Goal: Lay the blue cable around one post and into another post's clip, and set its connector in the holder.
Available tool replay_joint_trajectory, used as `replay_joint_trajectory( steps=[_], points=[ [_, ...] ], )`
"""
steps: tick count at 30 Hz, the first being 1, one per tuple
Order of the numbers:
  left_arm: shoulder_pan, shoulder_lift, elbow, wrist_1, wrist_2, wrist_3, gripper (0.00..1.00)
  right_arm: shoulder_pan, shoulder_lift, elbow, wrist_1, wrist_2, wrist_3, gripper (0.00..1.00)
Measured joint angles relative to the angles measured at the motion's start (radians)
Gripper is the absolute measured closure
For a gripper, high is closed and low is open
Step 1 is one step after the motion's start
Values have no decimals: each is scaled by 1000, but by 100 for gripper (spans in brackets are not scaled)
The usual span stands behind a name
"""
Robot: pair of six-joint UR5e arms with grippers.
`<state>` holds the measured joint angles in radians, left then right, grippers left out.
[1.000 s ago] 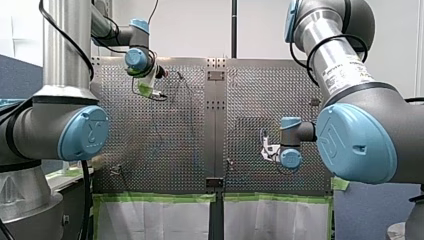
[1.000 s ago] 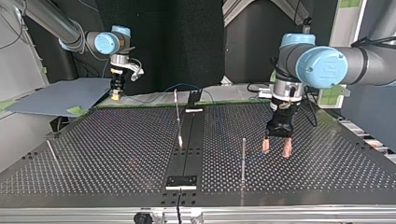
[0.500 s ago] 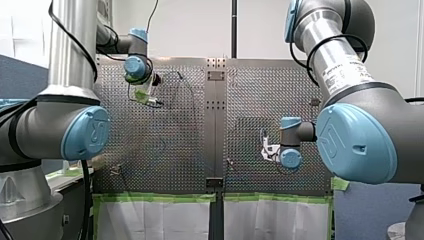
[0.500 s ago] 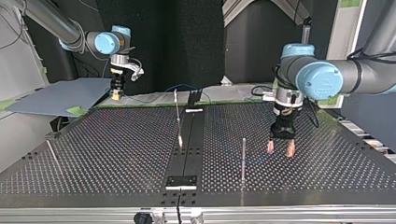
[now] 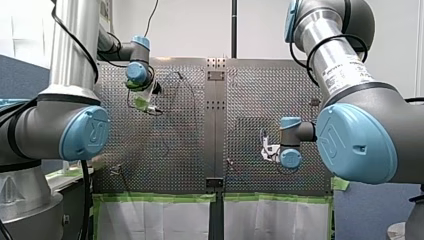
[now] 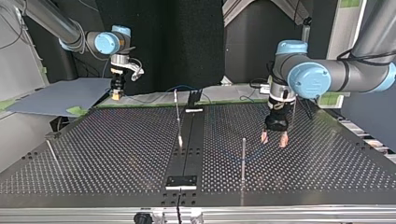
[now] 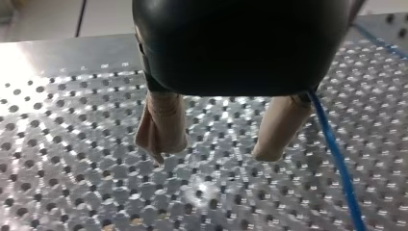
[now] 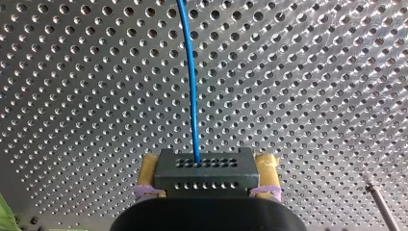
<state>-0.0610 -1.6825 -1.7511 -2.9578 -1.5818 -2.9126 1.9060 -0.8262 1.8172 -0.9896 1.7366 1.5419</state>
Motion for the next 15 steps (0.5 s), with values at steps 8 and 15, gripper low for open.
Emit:
replay_joint_trajectory(
  steps=[8, 15],
  points=[
    [-12, 64, -15, -16, 50, 39, 0, 0, 0, 0, 0, 0, 0, 80],
    [-27, 92, -15, -21, 61, 51, 0, 0, 0, 0, 1, 0, 0, 80]
  ],
)
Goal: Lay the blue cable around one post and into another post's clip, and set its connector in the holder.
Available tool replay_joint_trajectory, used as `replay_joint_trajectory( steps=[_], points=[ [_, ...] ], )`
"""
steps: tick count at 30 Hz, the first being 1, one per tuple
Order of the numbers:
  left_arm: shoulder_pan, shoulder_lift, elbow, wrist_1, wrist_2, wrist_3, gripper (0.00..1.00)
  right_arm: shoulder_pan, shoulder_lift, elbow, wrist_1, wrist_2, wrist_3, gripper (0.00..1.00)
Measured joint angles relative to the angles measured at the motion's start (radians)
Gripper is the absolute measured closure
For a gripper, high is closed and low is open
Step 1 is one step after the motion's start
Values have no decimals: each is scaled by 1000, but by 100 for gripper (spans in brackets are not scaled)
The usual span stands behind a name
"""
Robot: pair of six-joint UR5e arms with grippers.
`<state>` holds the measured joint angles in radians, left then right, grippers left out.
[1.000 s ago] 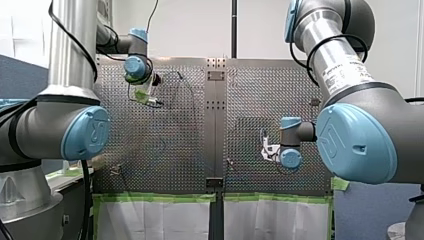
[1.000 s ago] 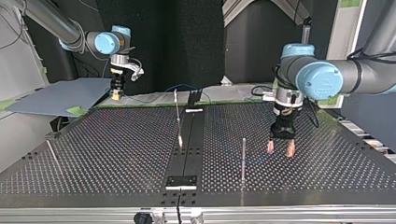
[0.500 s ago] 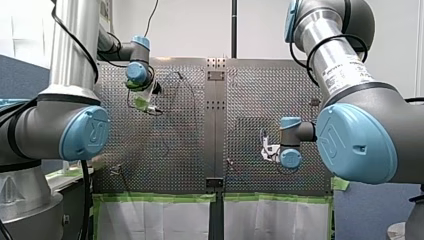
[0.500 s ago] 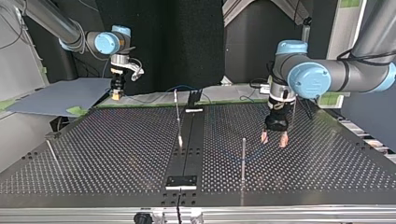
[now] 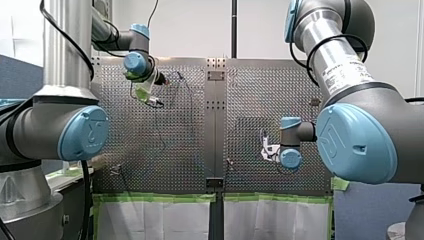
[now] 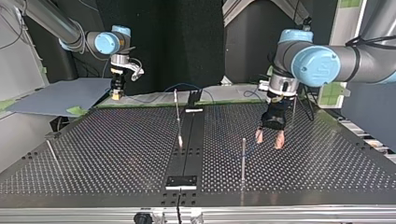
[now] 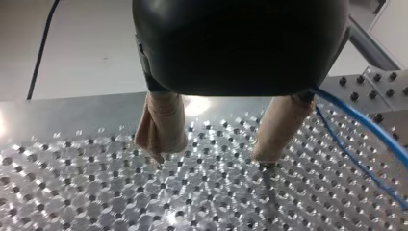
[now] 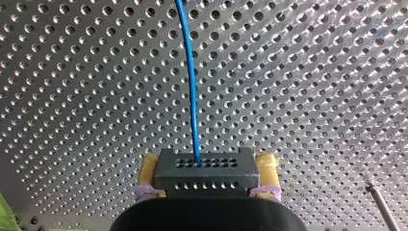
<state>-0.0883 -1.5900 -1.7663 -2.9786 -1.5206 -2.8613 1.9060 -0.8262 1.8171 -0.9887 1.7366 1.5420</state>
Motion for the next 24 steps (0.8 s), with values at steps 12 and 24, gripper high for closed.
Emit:
replay_joint_trajectory(
  steps=[12, 24],
  points=[
    [-44, 5, 0, -10, 22, 30, 0, 0, 0, 0, 1, 0, 0, 80],
    [-80, 10, 0, -23, 21, 48, 0, 0, 1, 0, 1, 0, 0, 80]
  ],
)
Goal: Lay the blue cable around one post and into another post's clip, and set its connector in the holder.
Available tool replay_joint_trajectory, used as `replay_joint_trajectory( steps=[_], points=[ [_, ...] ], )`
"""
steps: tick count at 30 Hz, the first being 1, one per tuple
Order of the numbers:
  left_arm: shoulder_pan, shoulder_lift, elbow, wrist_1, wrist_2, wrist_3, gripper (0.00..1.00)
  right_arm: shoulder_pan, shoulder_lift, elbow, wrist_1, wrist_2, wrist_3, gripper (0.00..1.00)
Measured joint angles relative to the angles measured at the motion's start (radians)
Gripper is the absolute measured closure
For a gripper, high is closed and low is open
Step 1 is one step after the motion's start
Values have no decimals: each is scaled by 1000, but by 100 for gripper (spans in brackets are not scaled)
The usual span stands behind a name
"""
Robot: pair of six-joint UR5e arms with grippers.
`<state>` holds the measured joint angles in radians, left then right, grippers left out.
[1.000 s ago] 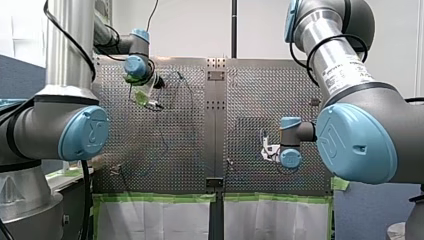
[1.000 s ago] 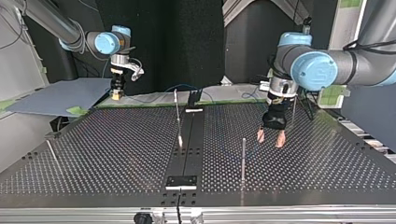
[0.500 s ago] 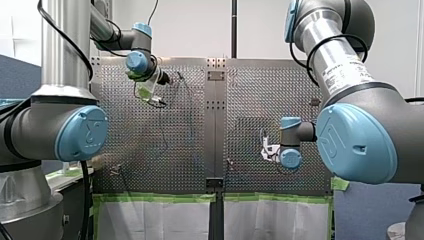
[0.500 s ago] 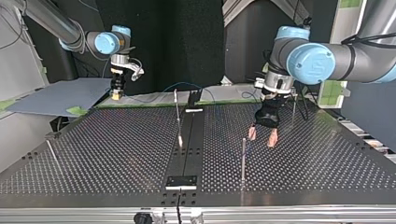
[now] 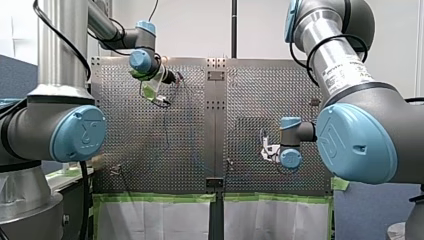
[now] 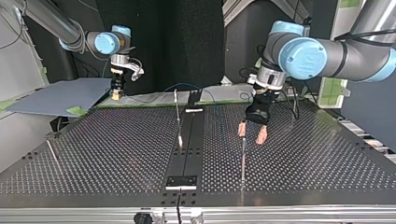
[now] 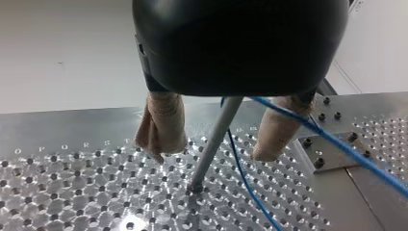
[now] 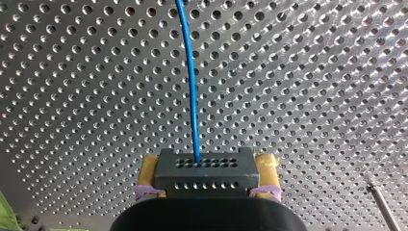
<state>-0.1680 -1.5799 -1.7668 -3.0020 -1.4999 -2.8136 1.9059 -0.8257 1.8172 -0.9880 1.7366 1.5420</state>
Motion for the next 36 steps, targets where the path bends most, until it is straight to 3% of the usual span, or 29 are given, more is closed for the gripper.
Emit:
replay_joint_trajectory(
  steps=[13, 20, 26, 36],
  points=[
    [-18, 54, 0, -37, -15, 20, 0, 0, 0, 0, -1, 0, 1, 80],
    [-36, 81, -4, -71, -16, 56, 0, 0, 0, 0, 0, 0, 1, 80],
    [-43, 122, -31, -68, -18, 52, 0, 0, 0, 0, 0, 0, 1, 80],
    [-27, 182, -7, -42, -87, 115, 0, 0, 0, 0, -1, 0, 1, 80]
  ],
)
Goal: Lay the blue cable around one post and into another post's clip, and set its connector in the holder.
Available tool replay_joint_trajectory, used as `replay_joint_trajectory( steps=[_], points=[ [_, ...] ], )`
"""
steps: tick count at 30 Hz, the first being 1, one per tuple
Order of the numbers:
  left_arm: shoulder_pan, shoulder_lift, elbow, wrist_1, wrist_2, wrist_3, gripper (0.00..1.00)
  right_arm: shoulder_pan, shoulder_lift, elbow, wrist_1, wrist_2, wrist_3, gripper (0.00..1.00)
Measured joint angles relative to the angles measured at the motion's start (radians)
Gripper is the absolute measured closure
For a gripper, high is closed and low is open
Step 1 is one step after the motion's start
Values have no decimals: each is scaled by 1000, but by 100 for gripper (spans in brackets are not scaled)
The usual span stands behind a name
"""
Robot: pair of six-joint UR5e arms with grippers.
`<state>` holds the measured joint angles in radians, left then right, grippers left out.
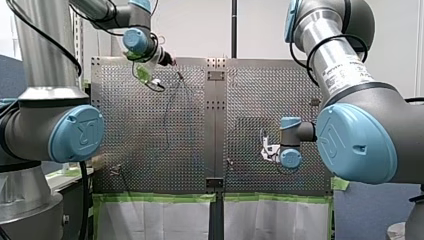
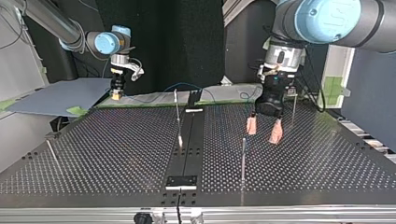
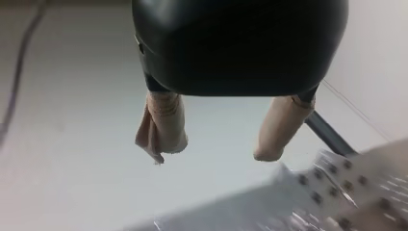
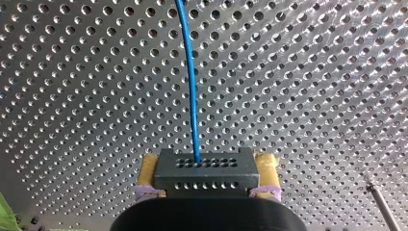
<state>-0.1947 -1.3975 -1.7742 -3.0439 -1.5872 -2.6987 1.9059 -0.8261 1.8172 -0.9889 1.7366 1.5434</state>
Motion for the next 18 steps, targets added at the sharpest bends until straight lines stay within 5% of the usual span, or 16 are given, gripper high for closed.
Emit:
replay_joint_trajectory(
  steps=[4, 9, 18],
  points=[
    [2, 31, 29, 28, -23, 32, 0, 0, 0, 0, 0, 0, 0, 80],
    [2, 65, 72, 56, -1, 76, 0, -1, 0, 0, -4, 0, 0, 80],
    [2, 6, 151, -5, 39, 155, 0, -3, 0, 0, -13, 0, 1, 80]
  ],
)
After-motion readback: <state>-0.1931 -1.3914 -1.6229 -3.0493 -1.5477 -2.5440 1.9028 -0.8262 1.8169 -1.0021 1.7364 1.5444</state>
